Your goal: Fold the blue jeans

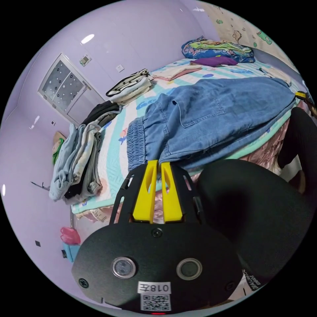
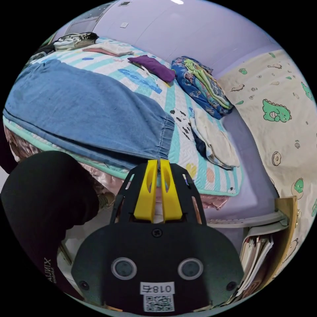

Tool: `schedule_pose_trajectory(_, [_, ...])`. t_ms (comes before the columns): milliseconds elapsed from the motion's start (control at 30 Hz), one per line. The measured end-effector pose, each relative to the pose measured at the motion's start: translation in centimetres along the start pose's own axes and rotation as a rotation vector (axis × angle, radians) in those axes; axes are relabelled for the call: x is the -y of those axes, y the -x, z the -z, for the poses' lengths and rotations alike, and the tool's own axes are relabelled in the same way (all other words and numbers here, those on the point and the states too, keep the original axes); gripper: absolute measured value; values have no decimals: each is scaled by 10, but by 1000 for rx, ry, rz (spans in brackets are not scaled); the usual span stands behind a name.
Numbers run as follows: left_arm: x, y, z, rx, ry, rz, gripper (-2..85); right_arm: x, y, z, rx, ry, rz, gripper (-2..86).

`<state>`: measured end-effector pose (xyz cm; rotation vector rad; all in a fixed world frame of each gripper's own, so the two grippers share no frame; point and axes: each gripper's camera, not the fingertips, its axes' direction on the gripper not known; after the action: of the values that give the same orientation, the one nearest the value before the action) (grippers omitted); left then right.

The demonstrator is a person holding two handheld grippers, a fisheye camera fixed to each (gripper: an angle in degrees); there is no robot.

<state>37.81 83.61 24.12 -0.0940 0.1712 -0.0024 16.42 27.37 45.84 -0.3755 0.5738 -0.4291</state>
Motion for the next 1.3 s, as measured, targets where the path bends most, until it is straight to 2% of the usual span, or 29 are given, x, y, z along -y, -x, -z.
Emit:
schedule_pose_trajectory(300, [-19, 10, 36, 23, 1, -86, 5, -34, -19, 22, -25, -9, 39, 2])
schedule_pose_trajectory(533, [-30, 34, 67, -2, -31, -12, -6, -59, -45, 44, -47, -45, 3, 1])
schedule_pose_trajectory(733, [-41, 38, 72, -68, 65, -26, 32, -87, -66, 43, 0, 19, 100, 26])
schedule_pose_trajectory(867, [-52, 38, 102, -63, 107, -74, 52, -118, -98, 49, -37, 65, 32, 34])
schedule_pose_trajectory(967, [-70, 40, 130, -25, 145, -75, 47, -154, -148, 59, 129, 55, -202, 43])
schedule_pose_trajectory(1033, [-78, 50, 155, -7, 102, 17, 42, -179, -191, 65, 377, -2, -425, 57])
schedule_pose_trajectory(1167, [-59, 53, 212, -11, -52, 153, 12, -195, -238, 66, 652, -134, -658, 69])
schedule_pose_trajectory(1300, [-5, 20, 251, -22, -158, 78, -6, -199, -284, 42, 925, -196, -921, 94])
